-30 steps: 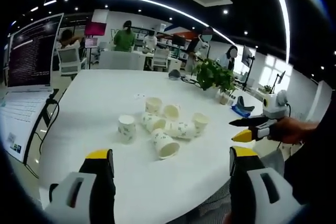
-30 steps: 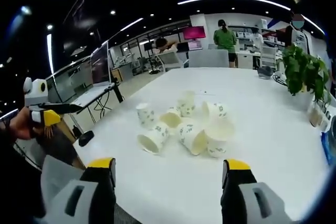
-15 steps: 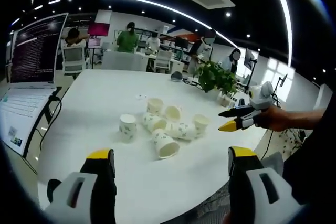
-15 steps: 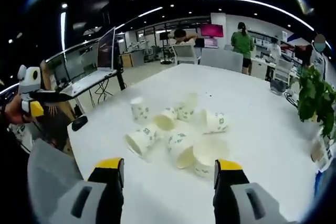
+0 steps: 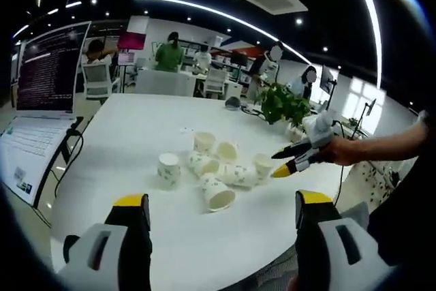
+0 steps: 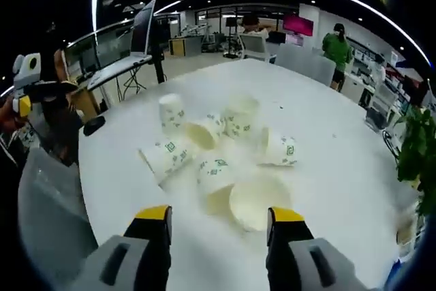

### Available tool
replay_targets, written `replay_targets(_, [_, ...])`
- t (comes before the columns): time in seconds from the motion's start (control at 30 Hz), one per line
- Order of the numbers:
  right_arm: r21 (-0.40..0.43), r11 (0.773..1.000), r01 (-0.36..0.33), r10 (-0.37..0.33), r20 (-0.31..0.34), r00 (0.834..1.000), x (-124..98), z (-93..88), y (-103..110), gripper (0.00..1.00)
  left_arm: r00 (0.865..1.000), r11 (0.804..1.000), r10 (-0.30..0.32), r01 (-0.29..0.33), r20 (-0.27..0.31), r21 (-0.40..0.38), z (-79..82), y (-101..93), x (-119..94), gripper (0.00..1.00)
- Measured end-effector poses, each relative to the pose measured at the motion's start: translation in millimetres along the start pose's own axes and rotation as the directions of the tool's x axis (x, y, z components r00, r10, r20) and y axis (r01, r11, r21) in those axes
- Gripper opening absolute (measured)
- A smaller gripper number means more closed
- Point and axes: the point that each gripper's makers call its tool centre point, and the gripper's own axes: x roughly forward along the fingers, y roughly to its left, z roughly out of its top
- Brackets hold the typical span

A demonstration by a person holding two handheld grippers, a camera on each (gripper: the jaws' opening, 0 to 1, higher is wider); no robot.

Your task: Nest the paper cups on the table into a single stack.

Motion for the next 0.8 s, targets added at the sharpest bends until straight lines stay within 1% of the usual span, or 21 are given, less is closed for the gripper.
replay_targets(0.1, [-0.058, 0.998, -0.008, 0.005, -0.057, 0.998, 10, -8.7, -5, 0.51, 1.000, 1.000, 0.007, -0.007, -0.002, -0.007, -2.0, 1.6, -1, 0.86])
replay_targets(0.17, [-0.108, 0.994, -0.021, 0.011, -0.095, 0.995, 12, -10.4, -5, 0.47, 1.000, 1.000, 0.010, -0.010, -0.002, -0.012, -3.6, 2.3, -2, 0.86])
replay_targets(0.2, [-0.119, 0.993, -0.020, 0.008, -0.107, 0.994, 20, -12.9, -6, 0.45, 1.000, 1.000, 0.011, -0.011, -0.002, -0.013, -4.0, 2.2, -3, 0.86])
replay_targets(0.23, [-0.111, 0.994, -0.016, 0.003, -0.112, 0.994, 23, -12.1, -6, 0.41, 1.000, 1.000, 0.011, -0.011, -0.002, -0.013, -4.5, 2.6, -3, 0.85])
replay_targets(0.27, [-0.110, 0.994, -0.019, 0.006, -0.114, 0.993, 23, -10.2, -5, 0.34, 1.000, 1.000, 0.008, -0.008, -0.006, -0.017, -6.5, 2.5, -4, 0.84])
replay_targets(0.33, [-0.123, 0.992, -0.028, 0.011, -0.139, 0.990, 28, -13.8, -2, 0.25, 1.000, 1.000, 0.007, -0.007, -0.009, -0.022, -8.1, 2.7, -5, 0.81])
replay_targets(0.37, [-0.135, 0.990, -0.028, 0.007, -0.156, 0.988, 30, -16.3, -2, 0.24, 1.000, 1.000, 0.008, -0.008, -0.008, -0.026, -8.4, 2.6, -5, 0.81])
replay_targets(0.43, [-0.163, 0.986, -0.023, -0.008, -0.183, 0.983, 33, -18.5, -2, 0.25, 1.000, 1.000, 0.012, -0.012, -0.008, -0.026, -8.4, 2.2, -7, 0.81])
replay_targets(0.5, [-0.169, 0.985, -0.030, -0.004, -0.197, 0.980, 43, -19.6, -5, 0.25, 1.000, 1.000, 0.014, -0.014, -0.008, -0.027, -7.9, 1.2, -8, 0.81])
replay_targets(0.6, [-0.184, 0.982, -0.030, -0.012, -0.224, 0.975, 38, -21.3, -6, 0.24, 1.000, 0.999, 0.017, -0.017, -0.008, -0.029, -8.3, 1.2, -9, 0.80])
replay_targets(0.7, [-0.186, 0.982, -0.032, -0.016, -0.254, 0.967, 43, -26.1, -7, 0.20, 1.000, 0.999, 0.019, -0.020, -0.012, -0.034, -10.6, 1.6, -10, 0.80])
replay_targets(0.73, [-0.185, 0.982, -0.028, -0.022, -0.260, 0.965, 42, -27.6, -8, 0.17, 1.000, 0.999, 0.018, -0.018, -0.015, -0.034, -11.8, 1.1, -10, 0.80])
replay_targets(0.8, [-0.170, 0.985, -0.026, -0.022, -0.278, 0.960, 37, -28.2, -7, 0.03, 1.000, 0.999, 0.012, -0.013, -0.025, -0.033, -14.5, 0.1, -10, 0.80])
